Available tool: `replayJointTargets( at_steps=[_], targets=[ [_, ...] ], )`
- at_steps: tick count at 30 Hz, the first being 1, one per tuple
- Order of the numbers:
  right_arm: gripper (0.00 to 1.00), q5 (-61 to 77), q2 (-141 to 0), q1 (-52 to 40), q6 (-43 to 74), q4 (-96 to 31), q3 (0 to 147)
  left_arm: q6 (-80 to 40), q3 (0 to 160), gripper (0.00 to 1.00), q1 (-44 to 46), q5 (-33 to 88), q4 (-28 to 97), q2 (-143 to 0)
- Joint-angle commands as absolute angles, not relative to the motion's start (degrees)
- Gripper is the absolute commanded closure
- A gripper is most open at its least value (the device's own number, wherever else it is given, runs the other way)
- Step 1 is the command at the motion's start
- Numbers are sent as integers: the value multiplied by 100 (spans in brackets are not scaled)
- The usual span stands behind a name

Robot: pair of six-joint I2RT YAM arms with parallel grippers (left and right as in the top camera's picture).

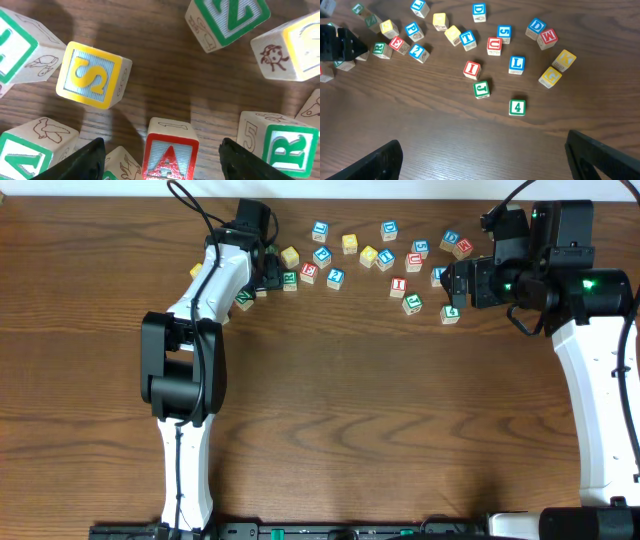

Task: Spell out AI2
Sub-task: 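Lower the left gripper onto the red A block and grasp it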

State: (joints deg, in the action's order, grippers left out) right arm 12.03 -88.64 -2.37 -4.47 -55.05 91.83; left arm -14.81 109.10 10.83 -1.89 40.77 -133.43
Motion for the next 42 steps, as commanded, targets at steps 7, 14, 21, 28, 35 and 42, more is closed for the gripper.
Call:
replayJointTargets(
  at_steps=[7,14,21,28,35,42],
  targets=[
    [1,1258,-8877,-239,-478,-5511,9308,-1492,10982,28,1168,-263,3992,-13375],
    [1,1258,-8877,-239,-478,-5511,9308,-1490,10890,28,1166,-266,3881,-13375],
    [1,1258,-8877,-239,-478,-5511,9308,-1492,10700,29,1166,-266,3634,-13375],
    [1,1258,-8877,-239,-478,-5511,9308,-1494,10672,33,1166,-266,3579,-13437],
    [1,1258,-8877,-239,-480,-5511,9308,-1514,10672,33,1210,-263,3573,-13668],
    [1,1258,-8877,-239,-478,-5511,9308,-1511,10672,35,1229,-263,3538,-13686]
  ],
)
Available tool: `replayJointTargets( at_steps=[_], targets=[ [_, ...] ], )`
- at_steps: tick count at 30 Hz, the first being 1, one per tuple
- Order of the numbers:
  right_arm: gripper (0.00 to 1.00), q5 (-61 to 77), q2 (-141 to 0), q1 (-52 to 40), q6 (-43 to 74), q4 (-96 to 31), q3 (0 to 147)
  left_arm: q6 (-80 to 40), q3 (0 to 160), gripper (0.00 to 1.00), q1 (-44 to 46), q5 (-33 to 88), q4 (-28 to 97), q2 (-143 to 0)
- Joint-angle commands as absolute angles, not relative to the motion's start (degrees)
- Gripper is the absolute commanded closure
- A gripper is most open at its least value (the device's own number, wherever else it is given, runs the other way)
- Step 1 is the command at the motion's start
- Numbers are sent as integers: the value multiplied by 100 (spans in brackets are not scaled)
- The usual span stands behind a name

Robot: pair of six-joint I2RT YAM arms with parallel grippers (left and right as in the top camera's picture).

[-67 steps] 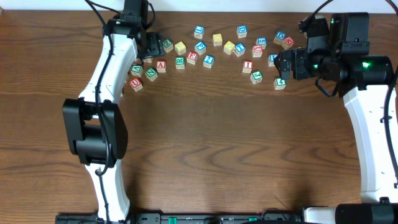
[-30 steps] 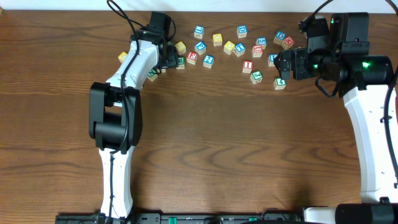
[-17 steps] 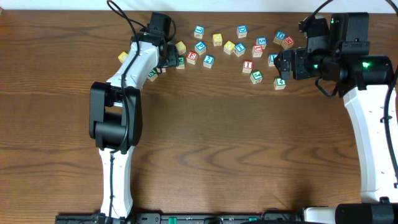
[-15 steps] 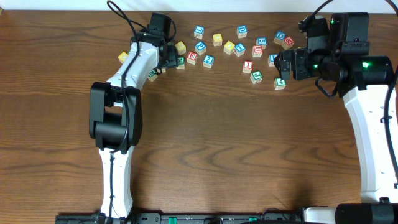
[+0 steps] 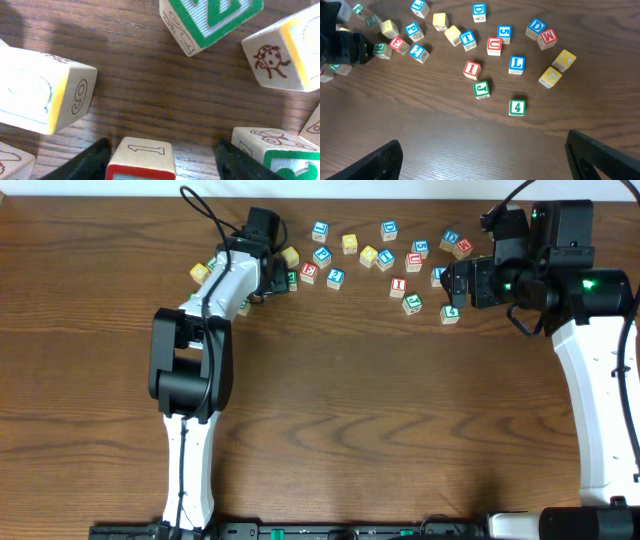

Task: Spell out AI2
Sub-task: 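Lower the left gripper onto the red A block and grasp it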

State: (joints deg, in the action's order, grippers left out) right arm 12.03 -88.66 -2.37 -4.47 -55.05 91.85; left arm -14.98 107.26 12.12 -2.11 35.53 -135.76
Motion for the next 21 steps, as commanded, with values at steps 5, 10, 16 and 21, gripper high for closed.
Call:
replayJointTargets(
  at_steps=[5,10,16,21],
  targets=[
    [1,1258,-8877,-239,-478,-5511,9308,-1511,10674,48,1229,-266,3481,-13684],
    [1,1258,-8877,-239,-478,-5511,9308,-1511,10689,52,1229,-266,3503,-13598],
    [1,1258,-8877,-239,-478,-5511,9308,-1514,10689,61,1229,-263,3544,-13402],
    [1,1258,-8877,-239,-478,-5511,9308,-1516,10689,64,1229,-263,3662,-13391]
  ],
)
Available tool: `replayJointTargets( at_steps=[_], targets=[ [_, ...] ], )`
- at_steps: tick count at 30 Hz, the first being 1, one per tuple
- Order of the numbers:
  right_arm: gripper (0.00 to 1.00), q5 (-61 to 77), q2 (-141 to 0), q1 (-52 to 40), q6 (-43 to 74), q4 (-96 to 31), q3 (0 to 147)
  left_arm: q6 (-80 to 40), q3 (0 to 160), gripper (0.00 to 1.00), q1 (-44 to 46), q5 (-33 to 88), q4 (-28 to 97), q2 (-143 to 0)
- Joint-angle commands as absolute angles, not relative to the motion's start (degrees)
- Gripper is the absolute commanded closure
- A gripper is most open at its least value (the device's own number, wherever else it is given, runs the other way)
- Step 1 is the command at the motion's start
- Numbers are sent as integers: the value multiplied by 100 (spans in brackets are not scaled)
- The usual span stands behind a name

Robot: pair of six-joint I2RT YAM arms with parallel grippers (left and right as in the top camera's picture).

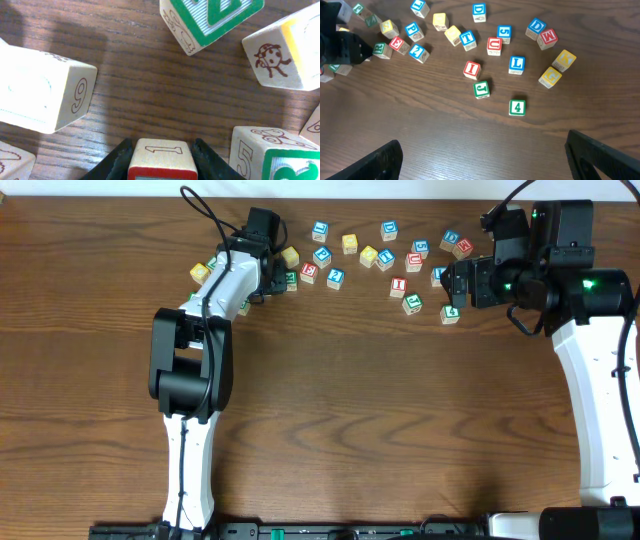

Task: Spell out AI2
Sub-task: 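Lower the left gripper onto the red A block and grasp it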

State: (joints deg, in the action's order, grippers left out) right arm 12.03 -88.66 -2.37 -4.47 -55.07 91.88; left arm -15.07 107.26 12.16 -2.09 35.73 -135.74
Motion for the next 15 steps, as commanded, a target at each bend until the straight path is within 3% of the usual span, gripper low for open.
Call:
replayJointTargets(
  at_steps=[1,15],
  targets=[
    [1,1258,-8877,-239,-478,-5511,9310,-1516,10689,65,1232,-263,3680,-13391],
    [1,1258,-8877,-239,-478,-5511,9308,-1516,10694,71,1232,-263,3699,-13351]
  ],
)
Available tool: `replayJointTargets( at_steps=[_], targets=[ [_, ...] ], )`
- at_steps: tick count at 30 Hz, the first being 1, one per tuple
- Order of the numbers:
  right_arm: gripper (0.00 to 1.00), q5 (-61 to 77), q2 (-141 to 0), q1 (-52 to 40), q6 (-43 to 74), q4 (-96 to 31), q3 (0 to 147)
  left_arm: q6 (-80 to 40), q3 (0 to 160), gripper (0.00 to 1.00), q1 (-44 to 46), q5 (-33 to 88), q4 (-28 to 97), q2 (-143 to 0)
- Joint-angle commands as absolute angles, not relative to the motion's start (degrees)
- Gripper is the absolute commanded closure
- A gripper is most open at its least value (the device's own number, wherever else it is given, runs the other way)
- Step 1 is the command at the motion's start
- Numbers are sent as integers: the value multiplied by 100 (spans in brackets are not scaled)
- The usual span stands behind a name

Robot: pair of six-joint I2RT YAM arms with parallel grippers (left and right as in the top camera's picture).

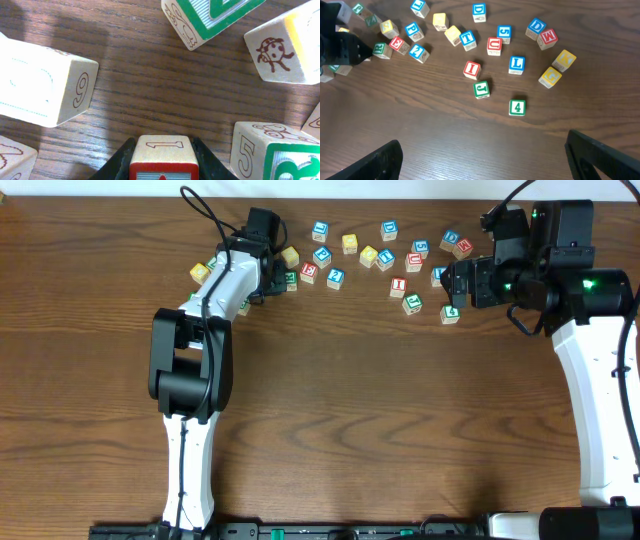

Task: Spell out AI2
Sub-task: 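Lower the left gripper onto the red A block and grasp it, then carry the red A block forward and place it on the open table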

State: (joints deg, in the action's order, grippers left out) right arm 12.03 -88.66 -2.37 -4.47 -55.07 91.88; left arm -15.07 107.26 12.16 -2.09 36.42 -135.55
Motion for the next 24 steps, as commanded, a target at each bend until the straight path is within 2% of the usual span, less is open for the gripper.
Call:
replayJointTargets(
  at_steps=[1,14,24],
  targets=[
    [1,1260,-8877,-239,-478,-5511,9308,-1516,10696,72,1232,-263,3712,-13323],
    [1,1258,-8877,-239,-478,-5511,9308,-1538,10696,73,1313,-257,4453,-12123],
    [1,1258,-8877,-239,-478,-5511,9308,-1789,10672,73,2108,-198,5478,-12064]
  ],
)
